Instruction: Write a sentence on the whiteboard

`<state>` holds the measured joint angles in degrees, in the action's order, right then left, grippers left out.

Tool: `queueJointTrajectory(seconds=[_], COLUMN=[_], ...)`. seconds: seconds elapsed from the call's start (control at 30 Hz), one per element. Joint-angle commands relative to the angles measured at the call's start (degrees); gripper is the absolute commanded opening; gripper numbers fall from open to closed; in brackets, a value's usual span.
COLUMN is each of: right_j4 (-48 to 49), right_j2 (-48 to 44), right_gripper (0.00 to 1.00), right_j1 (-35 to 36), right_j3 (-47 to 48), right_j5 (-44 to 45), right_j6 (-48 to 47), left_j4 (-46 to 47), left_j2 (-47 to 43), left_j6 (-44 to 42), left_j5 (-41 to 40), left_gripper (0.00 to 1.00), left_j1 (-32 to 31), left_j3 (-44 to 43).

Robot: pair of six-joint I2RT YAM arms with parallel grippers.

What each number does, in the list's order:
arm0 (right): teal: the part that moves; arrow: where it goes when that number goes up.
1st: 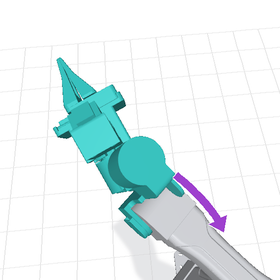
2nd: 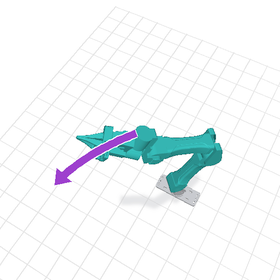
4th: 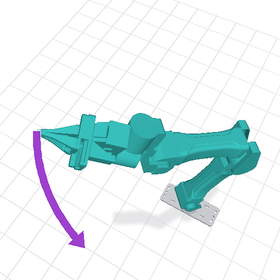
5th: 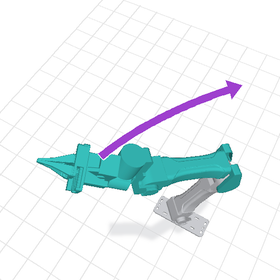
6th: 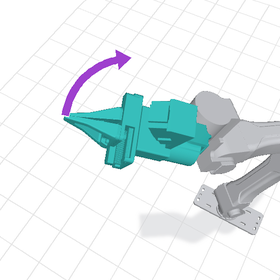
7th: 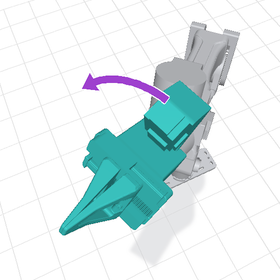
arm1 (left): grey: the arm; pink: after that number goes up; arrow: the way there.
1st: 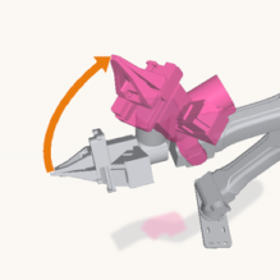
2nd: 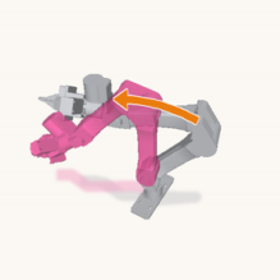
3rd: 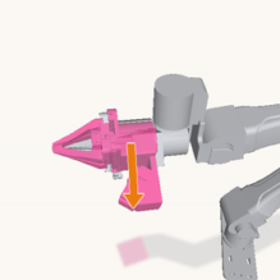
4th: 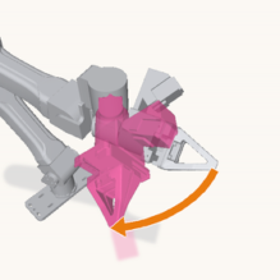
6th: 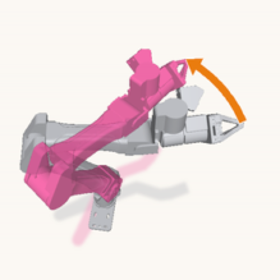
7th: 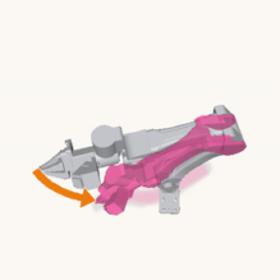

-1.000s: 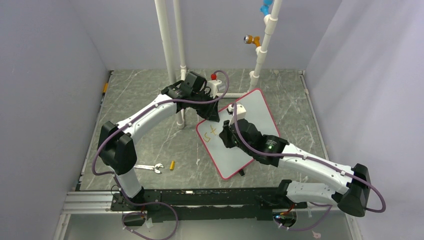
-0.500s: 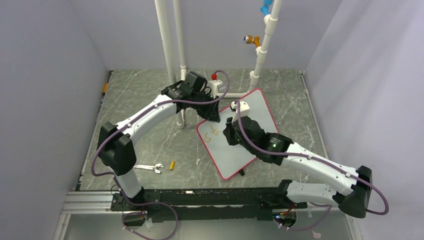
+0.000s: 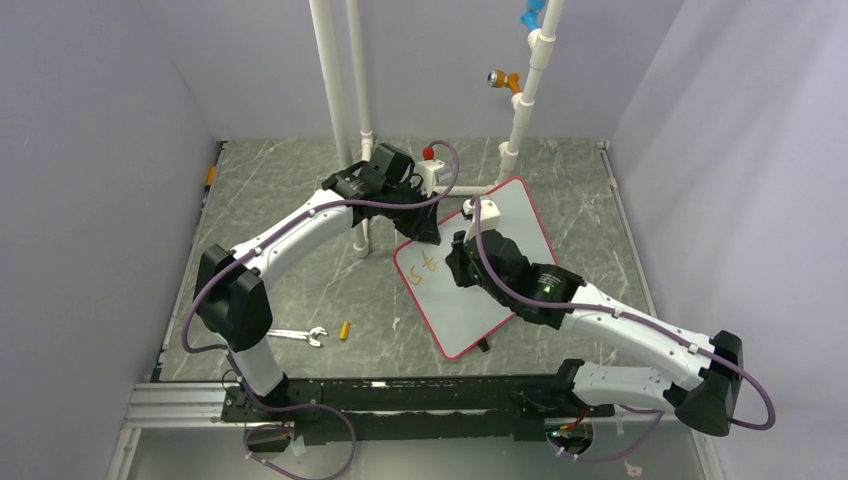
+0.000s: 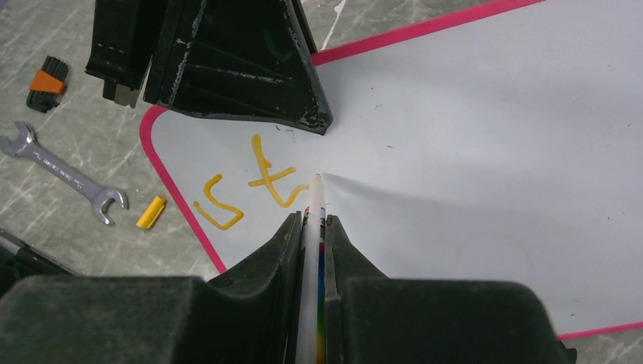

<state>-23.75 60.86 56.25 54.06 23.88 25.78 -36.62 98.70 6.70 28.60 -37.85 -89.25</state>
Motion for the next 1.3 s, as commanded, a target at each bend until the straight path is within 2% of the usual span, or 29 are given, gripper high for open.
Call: queueJointTrajectory(seconds=[0.0,0.67,1.27], right_j4=[3.62,2.97,5.80], right_j2=[0.34,0.15,2.56], right_gripper=[0.00,0.00,0.00], right_j1=[-0.64,-4.16,-5.01], right_j3=[1.20,-1.68,2.20], right_j5=[0.22,0.56,-4.02], right_j6=[-0.38,0.42,-1.70], left_j4=[1.81,1.70,1.51], left_j2=[-2.99,-2.72,-2.54], left_j6=[-2.31,-2.48,-2.56], left_j5=[-2.06,-1.88,-1.79], left_gripper=[0.00,0.00,0.00], left_j1=[-0.28,-0.27,-0.28], left_j3=[-0.35,-0.44,-0.60])
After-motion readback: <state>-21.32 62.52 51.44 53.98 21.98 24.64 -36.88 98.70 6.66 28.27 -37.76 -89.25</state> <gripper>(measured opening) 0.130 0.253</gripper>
